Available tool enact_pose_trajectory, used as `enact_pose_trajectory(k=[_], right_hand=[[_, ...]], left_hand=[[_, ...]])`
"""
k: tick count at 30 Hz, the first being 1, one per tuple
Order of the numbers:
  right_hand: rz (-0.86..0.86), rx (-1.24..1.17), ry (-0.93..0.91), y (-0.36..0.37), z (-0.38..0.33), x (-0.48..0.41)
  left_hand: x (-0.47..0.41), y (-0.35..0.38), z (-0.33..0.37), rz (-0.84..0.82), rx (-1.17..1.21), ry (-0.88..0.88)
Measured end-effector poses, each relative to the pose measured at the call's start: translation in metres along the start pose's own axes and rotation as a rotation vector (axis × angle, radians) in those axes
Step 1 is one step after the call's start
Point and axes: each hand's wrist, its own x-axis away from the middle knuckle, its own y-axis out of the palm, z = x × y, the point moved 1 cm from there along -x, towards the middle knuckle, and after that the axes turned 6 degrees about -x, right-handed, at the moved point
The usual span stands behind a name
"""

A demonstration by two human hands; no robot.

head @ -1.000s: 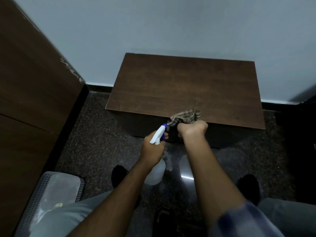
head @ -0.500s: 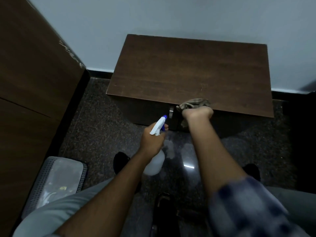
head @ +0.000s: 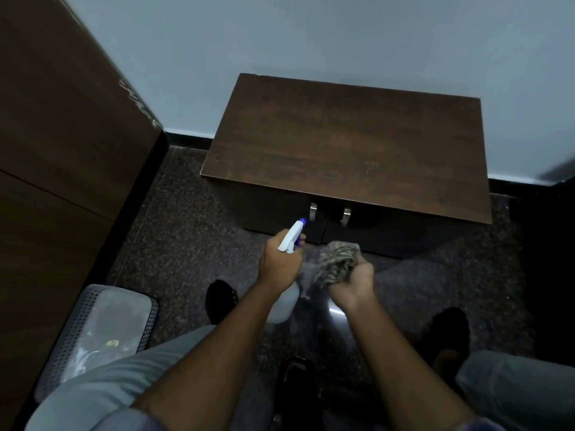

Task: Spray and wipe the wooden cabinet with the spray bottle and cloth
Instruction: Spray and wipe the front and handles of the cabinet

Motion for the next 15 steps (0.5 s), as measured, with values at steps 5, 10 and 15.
enact_pose_trajectory(k=[5, 10, 15], right_hand=[[-0.044, -0.165, -0.015, 0.08, 0.037, -0.037], [0.143, -0.34, -0.066, 0.128, 0.036, -0.054], [-0.013, -0.425, -0.065, 0.128, 0.03, -0.051]], left_hand=[[0.001, -0.018, -0.007, 0.117, 0.045, 0.002], [-0.002, -0.034, -0.012, 0.125, -0.02, 0.052], [-0.013, -0.038, -0.014, 0.116, 0.016, -0.001]])
